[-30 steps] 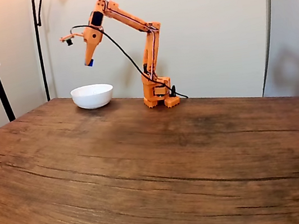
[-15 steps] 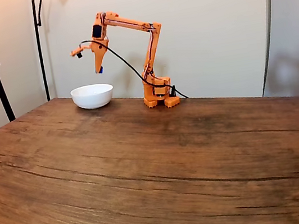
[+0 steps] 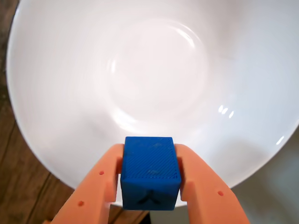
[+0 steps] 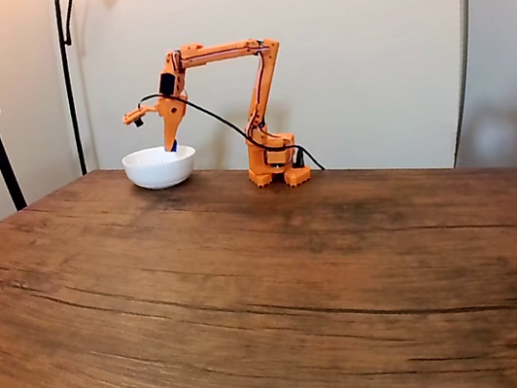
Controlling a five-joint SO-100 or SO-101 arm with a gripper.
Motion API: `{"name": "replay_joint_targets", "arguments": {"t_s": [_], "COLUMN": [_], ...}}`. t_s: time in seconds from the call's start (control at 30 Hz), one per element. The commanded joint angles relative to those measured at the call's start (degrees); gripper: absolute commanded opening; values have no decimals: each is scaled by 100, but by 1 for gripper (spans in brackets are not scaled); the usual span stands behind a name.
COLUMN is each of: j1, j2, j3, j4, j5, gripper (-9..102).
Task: Grasp the cube and drop it in the bowl
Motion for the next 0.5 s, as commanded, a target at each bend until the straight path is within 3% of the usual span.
{"name": "replay_joint_targets", "arguments": {"t_s": [0.0,0.47], "j1": [35,26], "j2": [114,114], "j3": [88,141], "j4": [-325,-422], "j5": [158,193], "gripper": [14,29]}}
